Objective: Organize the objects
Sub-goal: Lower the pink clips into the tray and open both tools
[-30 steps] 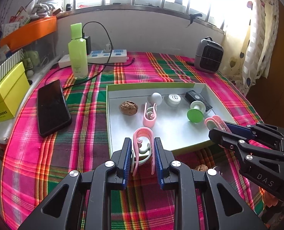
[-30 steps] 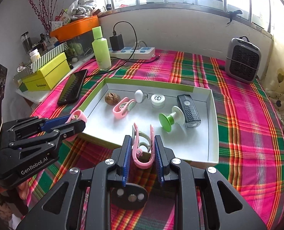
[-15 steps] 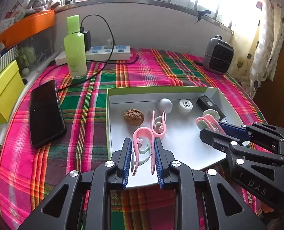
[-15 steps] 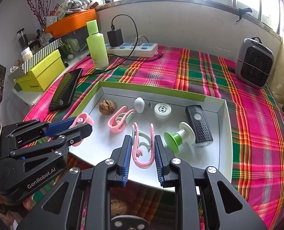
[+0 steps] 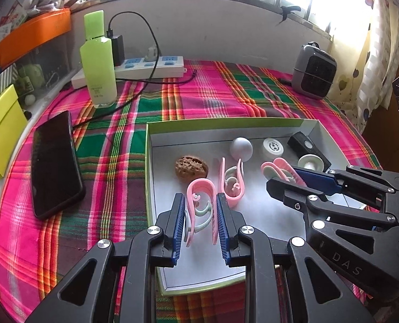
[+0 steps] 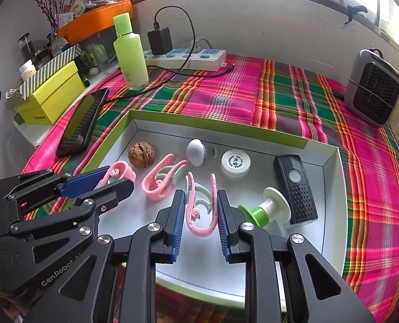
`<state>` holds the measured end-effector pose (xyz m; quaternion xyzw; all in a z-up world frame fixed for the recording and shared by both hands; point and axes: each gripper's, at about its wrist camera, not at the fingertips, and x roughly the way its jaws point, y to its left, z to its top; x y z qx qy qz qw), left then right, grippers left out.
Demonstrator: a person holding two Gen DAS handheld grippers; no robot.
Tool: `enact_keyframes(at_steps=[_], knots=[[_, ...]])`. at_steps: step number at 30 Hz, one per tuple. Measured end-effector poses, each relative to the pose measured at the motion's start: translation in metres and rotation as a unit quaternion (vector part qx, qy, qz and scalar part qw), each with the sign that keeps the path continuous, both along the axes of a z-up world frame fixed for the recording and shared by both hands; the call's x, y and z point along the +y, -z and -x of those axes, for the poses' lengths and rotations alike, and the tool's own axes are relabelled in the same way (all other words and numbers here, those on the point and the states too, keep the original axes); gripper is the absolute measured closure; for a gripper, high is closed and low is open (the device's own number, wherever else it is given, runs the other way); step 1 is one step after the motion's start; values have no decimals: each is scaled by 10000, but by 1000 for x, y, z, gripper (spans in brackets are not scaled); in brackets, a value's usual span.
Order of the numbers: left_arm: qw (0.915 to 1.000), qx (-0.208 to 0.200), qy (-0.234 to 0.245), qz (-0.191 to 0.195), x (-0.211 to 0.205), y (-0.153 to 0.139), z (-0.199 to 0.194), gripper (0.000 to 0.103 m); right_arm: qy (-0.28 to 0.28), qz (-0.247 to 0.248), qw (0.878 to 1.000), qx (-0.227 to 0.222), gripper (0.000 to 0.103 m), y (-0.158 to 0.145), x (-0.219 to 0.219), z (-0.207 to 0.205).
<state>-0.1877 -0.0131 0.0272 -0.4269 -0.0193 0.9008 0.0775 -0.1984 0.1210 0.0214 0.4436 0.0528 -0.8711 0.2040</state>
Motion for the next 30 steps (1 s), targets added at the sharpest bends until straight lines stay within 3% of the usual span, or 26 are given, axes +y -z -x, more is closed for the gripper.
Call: enact_keyframes(at_steps=[30], knots=[[9998,-77,116,161,11,7,12,81,0,-99,9999,-128,79,14,-2,16]])
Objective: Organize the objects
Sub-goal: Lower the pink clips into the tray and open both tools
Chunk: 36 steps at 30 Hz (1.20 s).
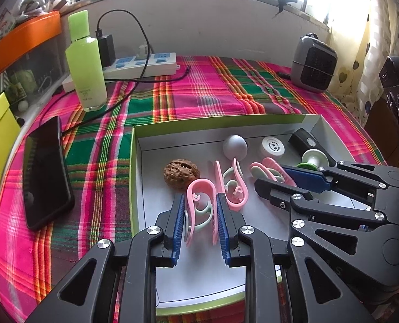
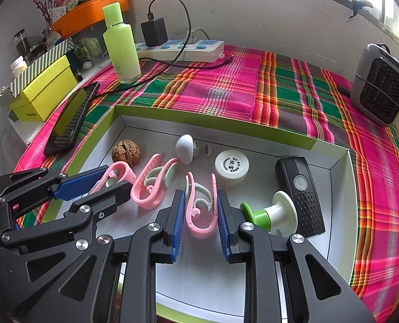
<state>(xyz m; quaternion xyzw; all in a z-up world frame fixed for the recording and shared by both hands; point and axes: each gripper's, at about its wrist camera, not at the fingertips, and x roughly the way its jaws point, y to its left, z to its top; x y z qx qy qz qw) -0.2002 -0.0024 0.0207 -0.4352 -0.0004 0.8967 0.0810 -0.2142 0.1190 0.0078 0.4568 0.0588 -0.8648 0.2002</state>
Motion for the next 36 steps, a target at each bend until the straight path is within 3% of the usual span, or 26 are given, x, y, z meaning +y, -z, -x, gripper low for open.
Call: enact_keyframes(at_steps=[23,36], knots=[[10000,-56,-19,81,1,1,1,80,-6,59,10000,-26,79,-1,2,-1],[10000,-5,-49,73,-4,-8,-12,66,55,231,9997,30,71,-9,8,-10]])
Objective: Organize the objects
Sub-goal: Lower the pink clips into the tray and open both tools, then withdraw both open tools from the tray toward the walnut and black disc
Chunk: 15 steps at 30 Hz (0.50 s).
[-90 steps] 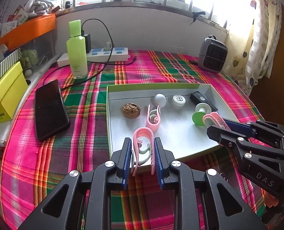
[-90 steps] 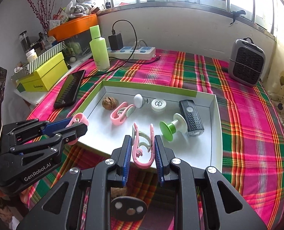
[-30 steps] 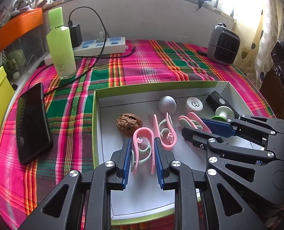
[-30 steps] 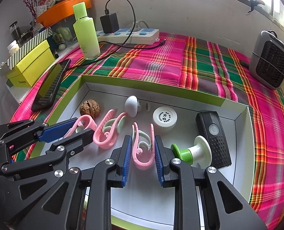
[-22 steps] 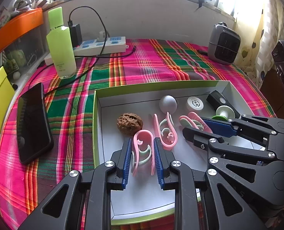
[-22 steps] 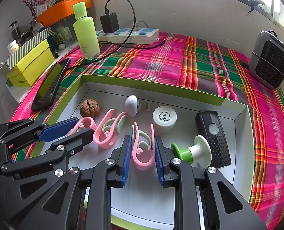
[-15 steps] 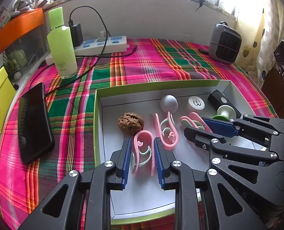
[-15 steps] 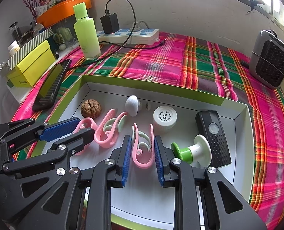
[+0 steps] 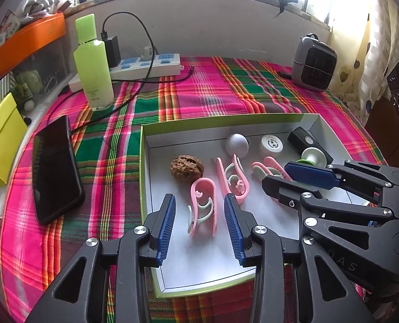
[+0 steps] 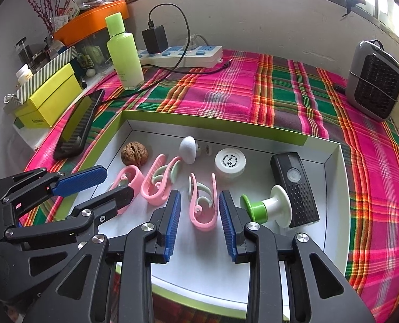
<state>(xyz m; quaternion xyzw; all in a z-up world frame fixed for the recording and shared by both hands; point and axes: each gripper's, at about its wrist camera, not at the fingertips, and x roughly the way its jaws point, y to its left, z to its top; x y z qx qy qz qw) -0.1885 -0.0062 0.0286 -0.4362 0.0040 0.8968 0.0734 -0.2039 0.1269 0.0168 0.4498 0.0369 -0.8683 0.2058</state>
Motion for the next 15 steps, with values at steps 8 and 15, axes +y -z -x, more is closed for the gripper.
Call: enact_keyframes(at_steps=[8,15], knots=[[10000,63,19,-43,1,-8,-13,65,61,129,9999,90,71,-8,6,-15],[9998,150,24,-162,0,-17,-30,65,149,274,9993,202,71,-18,15,-33]])
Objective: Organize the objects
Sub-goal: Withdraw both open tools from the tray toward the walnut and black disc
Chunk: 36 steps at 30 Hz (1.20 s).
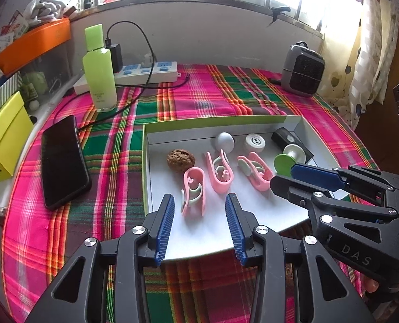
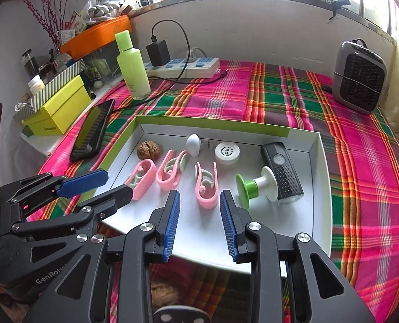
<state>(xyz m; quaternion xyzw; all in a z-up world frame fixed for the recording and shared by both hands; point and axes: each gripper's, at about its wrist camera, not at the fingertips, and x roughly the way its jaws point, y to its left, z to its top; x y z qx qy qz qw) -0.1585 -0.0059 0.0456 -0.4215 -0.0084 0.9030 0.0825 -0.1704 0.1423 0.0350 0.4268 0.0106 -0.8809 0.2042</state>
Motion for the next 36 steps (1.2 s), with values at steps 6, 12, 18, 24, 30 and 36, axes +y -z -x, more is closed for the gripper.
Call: enact_keyframes(at_steps=[6,12,18,24,30,36], knots=[[9999,36,49,-150,-2,-4,-18,65,8,90,9999,103,71,-8,9,-25],[9995,48,153,-269,1,-6,-36,64,-95,93,9997,202,71,-13,14,-53],[9986,13,240,-462,2,-6,-48,63,-138,195,9996,179,60,-10,23,-72],[9982,-75,274,-531,3,0,-57,62,-266,234,9994,50,56,3,23,-85],[9979,-112,304,-565,5,1,-63,61,-289,143,9995,-70,56,15,19,-92],[9975,-138,312,-612,4,2,-65,61,-296,42,9995,-143,56,25,16,-93]])
